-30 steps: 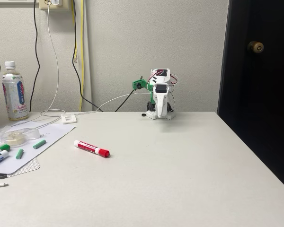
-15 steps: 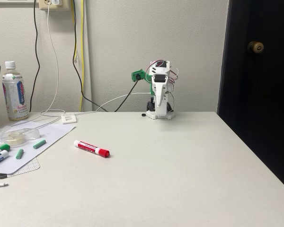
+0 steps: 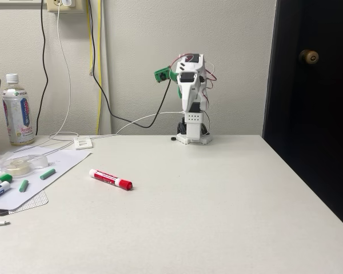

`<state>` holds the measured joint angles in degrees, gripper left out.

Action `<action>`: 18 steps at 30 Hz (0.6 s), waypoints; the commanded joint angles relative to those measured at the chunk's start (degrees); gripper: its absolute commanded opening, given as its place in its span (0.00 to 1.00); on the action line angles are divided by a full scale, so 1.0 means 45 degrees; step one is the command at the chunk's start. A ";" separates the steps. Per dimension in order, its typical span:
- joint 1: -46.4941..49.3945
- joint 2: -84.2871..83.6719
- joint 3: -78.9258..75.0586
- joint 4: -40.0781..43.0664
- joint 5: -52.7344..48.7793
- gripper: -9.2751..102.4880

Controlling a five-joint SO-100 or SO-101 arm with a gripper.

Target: Pick up the red marker.

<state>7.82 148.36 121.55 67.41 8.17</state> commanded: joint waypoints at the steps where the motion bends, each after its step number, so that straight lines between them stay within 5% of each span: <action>1: 0.0176 -0.1406 -0.2266 0.0547 0.0059 0.08; 18: 0.1621 -0.5566 -0.6211 0.1855 -0.0078 0.15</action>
<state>14.06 126.04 99.14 74.53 8.17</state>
